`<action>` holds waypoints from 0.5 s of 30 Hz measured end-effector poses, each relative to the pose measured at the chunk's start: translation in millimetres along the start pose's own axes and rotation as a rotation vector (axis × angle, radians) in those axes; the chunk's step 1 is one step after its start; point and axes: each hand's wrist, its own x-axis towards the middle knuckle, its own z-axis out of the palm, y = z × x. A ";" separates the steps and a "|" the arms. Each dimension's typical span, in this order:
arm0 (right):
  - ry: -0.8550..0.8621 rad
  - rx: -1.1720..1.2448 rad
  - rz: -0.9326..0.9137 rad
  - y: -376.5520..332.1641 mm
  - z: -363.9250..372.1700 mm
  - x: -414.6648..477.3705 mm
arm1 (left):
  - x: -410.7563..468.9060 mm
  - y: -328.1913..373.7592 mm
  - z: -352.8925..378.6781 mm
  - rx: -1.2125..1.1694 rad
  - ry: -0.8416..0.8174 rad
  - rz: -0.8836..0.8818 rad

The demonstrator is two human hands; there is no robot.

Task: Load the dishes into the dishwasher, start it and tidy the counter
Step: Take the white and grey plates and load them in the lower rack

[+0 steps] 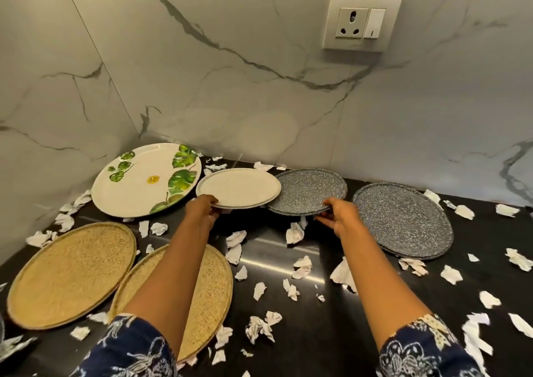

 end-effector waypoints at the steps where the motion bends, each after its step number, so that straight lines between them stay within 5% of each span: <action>1: -0.002 -0.012 -0.037 -6.5 1.7 -3.8 | -8.0 4.3 2.2 0.003 -0.022 0.022; 8: 0.153 -0.479 -0.528 -50.1 -28.6 -53.3 | -88.3 18.8 11.1 0.156 -0.065 0.316; 15: 0.245 -0.514 -0.911 -51.0 -115.8 -127.8 | -209.2 -22.9 0.2 0.378 0.018 0.746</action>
